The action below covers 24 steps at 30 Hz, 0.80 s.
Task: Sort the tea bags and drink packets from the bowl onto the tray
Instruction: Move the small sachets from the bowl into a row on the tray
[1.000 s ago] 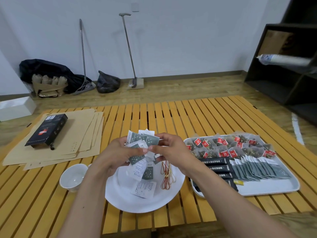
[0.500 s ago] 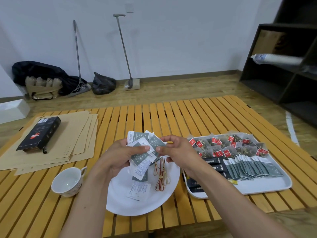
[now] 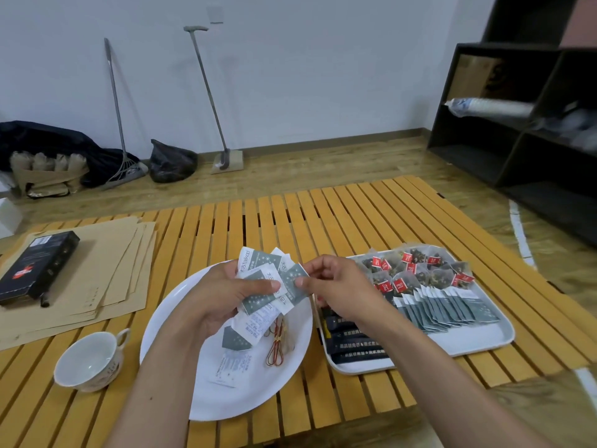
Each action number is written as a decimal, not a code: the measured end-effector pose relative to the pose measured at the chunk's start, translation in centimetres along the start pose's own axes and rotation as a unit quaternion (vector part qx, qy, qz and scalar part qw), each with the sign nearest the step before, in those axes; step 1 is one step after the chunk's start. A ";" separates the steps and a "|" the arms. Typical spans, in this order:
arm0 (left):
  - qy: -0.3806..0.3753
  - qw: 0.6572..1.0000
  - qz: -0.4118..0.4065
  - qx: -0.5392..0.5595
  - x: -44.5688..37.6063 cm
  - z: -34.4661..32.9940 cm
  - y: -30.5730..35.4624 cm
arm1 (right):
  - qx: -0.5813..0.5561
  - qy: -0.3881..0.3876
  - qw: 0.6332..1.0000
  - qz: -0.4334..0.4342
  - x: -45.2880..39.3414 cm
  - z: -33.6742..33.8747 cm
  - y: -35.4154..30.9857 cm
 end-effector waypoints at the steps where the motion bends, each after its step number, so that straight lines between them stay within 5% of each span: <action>1: 0.003 1.000 -0.001 0.008 -0.2 -0.1 0.0 | -0.012 -0.006 1.000 -0.013 0.1 0.4 0.1; 5: 0.003 0.999 -0.008 0.031 -0.9 -1.1 -0.1 | -0.041 -0.001 0.999 -0.037 1.2 2.4 0.4; 12: -0.013 1.000 -0.026 0.004 -2.0 -5.2 0.5 | 0.172 0.119 0.976 0.055 3.0 5.3 -0.4; 17: -0.015 0.999 -0.047 0.013 -3.2 -7.2 0.6 | 0.186 0.066 0.980 0.013 4.8 6.2 0.4; 20: -0.016 0.998 -0.053 0.027 -3.3 -7.9 0.5 | 0.133 0.055 0.989 -0.038 5.6 8.6 1.5; 24: 0.003 0.996 -0.063 0.063 -3.0 -7.9 0.7 | 0.031 0.167 0.981 -0.097 7.8 15.2 2.4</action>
Point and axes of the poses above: each hand's wrist, its own x-axis away from the middle knuckle, its own z-axis out of the back of the hand, y = z × x, the point moved 4 cm from there along -x, towards the middle knuckle, and after that the axes turned 7 degrees about -y, right-handed, at the moved point
